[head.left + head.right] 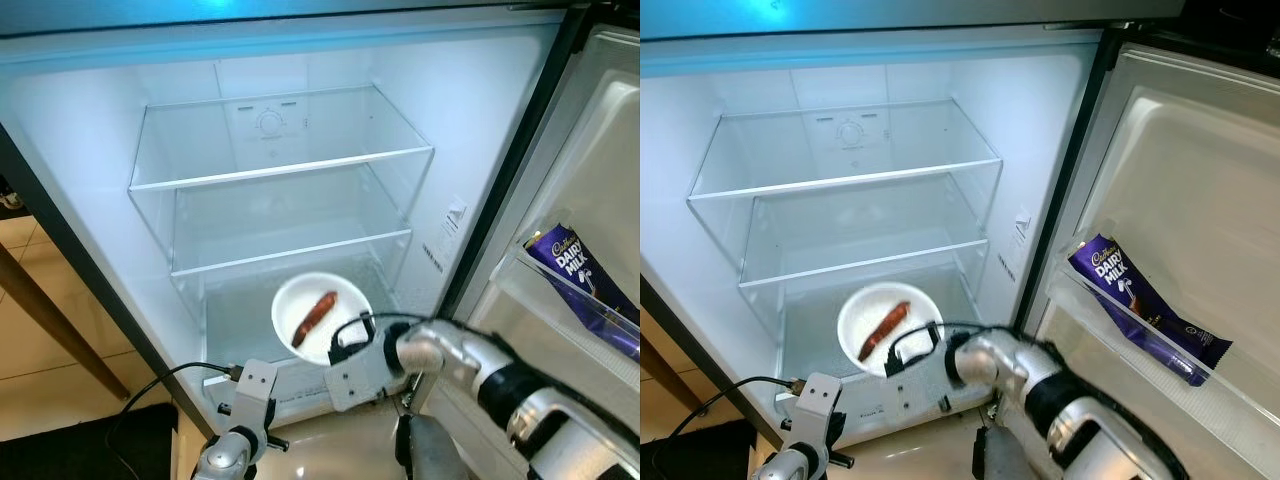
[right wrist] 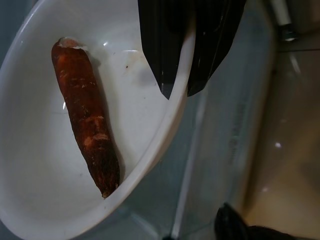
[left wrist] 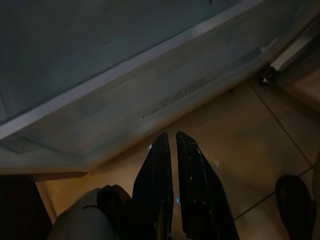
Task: Restocking fridge
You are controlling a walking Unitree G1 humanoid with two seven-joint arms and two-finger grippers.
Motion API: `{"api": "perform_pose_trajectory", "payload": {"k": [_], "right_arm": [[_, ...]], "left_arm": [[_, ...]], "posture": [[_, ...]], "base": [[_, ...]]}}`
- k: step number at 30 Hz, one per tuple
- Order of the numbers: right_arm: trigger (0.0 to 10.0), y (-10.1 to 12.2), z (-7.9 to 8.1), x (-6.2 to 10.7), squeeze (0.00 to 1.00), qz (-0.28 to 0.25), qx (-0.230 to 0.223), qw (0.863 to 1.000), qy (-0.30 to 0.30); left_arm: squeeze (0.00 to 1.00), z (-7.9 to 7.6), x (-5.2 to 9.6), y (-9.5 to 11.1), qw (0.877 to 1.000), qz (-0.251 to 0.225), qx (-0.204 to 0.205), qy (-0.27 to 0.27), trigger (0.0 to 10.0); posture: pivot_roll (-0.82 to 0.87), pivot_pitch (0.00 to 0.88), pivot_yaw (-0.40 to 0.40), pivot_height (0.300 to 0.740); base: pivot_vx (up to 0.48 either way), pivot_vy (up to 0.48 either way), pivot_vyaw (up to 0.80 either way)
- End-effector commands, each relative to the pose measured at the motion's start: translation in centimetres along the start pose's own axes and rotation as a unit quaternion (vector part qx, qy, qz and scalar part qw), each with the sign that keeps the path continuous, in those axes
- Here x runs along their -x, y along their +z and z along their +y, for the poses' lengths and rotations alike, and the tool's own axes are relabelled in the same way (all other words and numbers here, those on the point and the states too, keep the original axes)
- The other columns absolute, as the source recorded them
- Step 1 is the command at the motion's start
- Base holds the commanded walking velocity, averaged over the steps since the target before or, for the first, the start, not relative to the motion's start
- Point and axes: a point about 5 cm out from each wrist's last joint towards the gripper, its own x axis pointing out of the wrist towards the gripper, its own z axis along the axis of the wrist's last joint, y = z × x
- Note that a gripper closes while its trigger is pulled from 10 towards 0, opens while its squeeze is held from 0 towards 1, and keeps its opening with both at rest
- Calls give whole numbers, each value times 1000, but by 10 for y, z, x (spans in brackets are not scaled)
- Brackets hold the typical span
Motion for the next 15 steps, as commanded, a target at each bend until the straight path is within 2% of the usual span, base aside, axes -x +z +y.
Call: {"api": "perform_pose_trajectory", "payload": {"k": [1, 7, 12, 15], "right_arm": [[10000, 3, -18, 4, 0, 4, 27, 1000, -8], [10000, 5, -29, 5, 0, 16, 47, 999, -12], [10000, 5, -38, 6, 0, 30, 53, 998, -16], [10000, 2, -42, 7, 0, 41, 52, 998, -17]], "left_arm": [[0, 4, -2, 10, 1000, -26, 8, 12, 10000], [0, 10, -4, 21, 998, -49, 9, 25, 10000], [0, 18, -6, 39, 994, -97, 34, 33, 10000], [0, 21, -6, 47, 992, -116, 32, 32, 10000]], "posture": [[-34, 0, -56, 475], [-36, 0, -56, 475], [-35, 0, -55, 475], [-35, 0, -55, 475]], "base": [[0, 0, 0], [0, 0, 0], [0, 0, 0], [0, 0, 0]]}}
